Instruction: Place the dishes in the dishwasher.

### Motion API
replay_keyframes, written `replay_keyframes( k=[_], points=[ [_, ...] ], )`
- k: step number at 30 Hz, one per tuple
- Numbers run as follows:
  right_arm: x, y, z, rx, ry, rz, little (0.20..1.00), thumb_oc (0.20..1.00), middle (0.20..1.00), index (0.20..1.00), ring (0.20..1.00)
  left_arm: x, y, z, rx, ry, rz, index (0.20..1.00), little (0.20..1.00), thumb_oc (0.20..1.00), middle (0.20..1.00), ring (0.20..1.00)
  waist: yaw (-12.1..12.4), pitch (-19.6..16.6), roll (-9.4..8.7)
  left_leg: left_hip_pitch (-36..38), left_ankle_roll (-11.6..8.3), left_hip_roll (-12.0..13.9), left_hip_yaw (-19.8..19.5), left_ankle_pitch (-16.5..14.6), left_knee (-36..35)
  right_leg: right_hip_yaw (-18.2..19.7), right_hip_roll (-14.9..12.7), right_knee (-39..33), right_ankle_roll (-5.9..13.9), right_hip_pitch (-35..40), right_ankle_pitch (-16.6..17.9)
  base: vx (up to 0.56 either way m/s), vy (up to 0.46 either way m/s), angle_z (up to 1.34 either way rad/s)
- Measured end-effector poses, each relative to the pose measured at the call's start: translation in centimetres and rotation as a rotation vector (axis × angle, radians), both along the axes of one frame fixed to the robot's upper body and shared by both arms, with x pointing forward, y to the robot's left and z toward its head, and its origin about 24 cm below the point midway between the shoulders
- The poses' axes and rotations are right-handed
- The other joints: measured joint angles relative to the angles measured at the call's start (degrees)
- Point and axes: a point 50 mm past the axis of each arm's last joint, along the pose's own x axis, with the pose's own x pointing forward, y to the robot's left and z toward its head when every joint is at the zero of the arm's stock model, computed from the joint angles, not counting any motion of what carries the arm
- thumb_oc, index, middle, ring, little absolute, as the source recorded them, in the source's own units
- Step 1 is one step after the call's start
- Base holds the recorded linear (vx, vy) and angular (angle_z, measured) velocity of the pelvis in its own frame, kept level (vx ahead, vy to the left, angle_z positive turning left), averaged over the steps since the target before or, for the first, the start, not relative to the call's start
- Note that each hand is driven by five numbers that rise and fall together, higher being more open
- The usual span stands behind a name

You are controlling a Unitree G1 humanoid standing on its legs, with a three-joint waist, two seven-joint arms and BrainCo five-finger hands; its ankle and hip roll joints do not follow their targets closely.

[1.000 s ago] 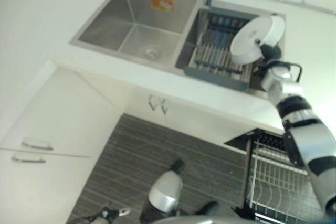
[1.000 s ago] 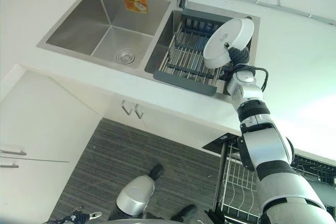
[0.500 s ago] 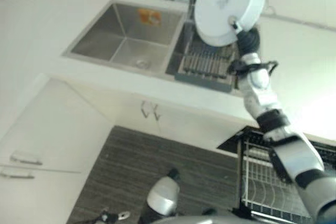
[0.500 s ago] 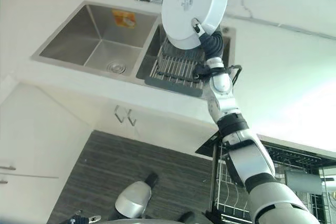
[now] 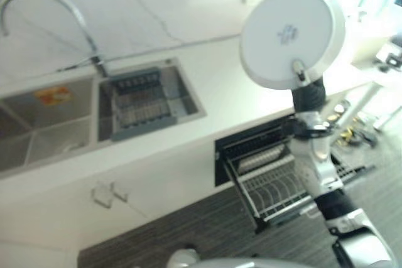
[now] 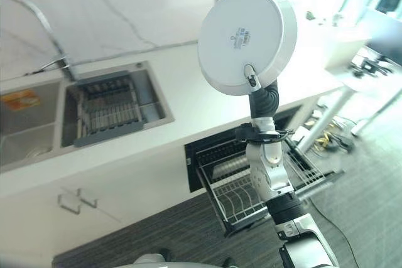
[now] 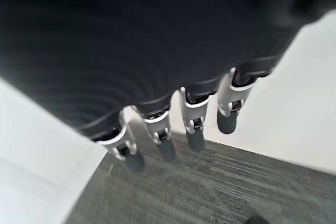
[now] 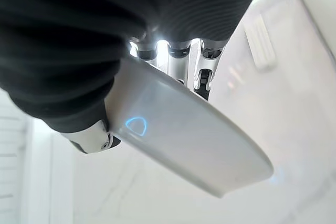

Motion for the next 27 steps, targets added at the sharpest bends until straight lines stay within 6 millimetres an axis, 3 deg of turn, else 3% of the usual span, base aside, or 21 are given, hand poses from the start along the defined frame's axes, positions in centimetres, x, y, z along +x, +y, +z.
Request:
replay_keyframes(
  k=[1, 4, 9, 14, 17, 22, 27],
  points=[
    [-0.2, -0.3, 0.0, -0.031, -0.007, 0.007, 0.2, 0.2, 0.2, 0.2, 0.2, 0.7, -0.3, 0.1, 0.017, 0.049, -0.162, 1.0, 1.0, 1.0, 1.0, 1.0, -1.2, -0.6, 1.16, 1.1, -0.32, 0.8, 1.6, 0.2, -0.9, 1.8, 0.7, 0.0, -0.2, -0.5, 0.1, -0.01, -0.178, -0.65],
    [-0.7, -1.2, -0.9, -0.048, 0.026, -0.02, 0.2, 0.2, 0.2, 0.2, 0.2, 1.7, -0.1, 0.3, 0.051, 0.072, -0.168, 1.0, 1.0, 1.0, 1.0, 1.0, -3.5, -0.8, 2.04, 3.2, -0.72, 1.5, 3.7, 0.5, -2.6, 3.8, 1.7, -0.1, -0.44, -0.3, 0.1, 0.02, -0.153, -0.46],
    [-2.4, -5.6, -4.0, -0.072, 0.182, -0.155, 0.2, 0.2, 0.2, 0.2, 0.2, 3.4, -0.2, 0.6, 0.109, -0.01, -0.193, 1.0, 1.0, 1.0, 1.0, 1.0, -4.8, -0.8, 1.92, 3.8, -0.83, 1.7, 4.7, 0.3, -2.6, 5.4, 2.4, 0.0, -0.82, -0.4, 0.0, 0.03, -0.063, -0.13],
    [-3.5, -7.2, -6.9, -0.174, 0.319, -0.154, 0.2, 0.2, 0.2, 0.2, 0.2, 1.6, 0.2, 0.4, 0.125, 0.025, -0.163, 1.0, 1.0, 1.0, 1.0, 1.0, -5.2, -0.3, 0.83, 3.4, -0.63, 1.5, 4.7, 0.0, -2.7, 5.6, 2.2, 0.0, -0.76, -0.5, 0.1, 0.0, -0.024, -0.01],
    [-4.2, -8.4, -8.0, -0.169, 0.358, -0.177, 0.2, 0.2, 0.2, 0.2, 0.2, -1.4, 1.2, 0.2, 0.167, 0.113, -0.104, 1.0, 1.0, 1.0, 1.0, 1.0, -5.3, 0.0, -0.57, 2.8, -0.45, 1.2, 4.6, -0.3, -3.0, 5.7, 2.1, 0.0, -0.63, -1.4, 0.2, 0.02, 0.034, 0.01],
    [-4.7, -8.8, -10.9, -0.215, 0.484, -0.224, 0.2, 0.2, 0.2, 0.2, 0.2, -0.8, 1.0, 0.3, 0.175, 0.078, -0.104, 1.0, 1.0, 1.0, 1.0, 1.0, -5.2, 1.5, -0.81, 2.3, 0.11, -0.4, 4.6, -0.5, -3.0, 5.6, 0.4, 0.3, 0.11, -1.6, 0.7, -0.03, 0.06, 0.01],
    [-5.1, -7.3, -14.5, -0.205, 0.615, -0.192, 0.2, 0.2, 0.2, 0.2, 0.2, -0.2, 1.1, 0.4, 0.169, 0.052, -0.076, 1.0, 1.0, 1.0, 1.0, 1.0, -4.3, 3.6, -0.43, 1.6, 0.8, -1.3, 4.5, -0.7, -2.7, 5.5, -0.6, 0.3, 0.14, -2.2, 1.6, -0.03, 0.052, 0.02]
  ],
)
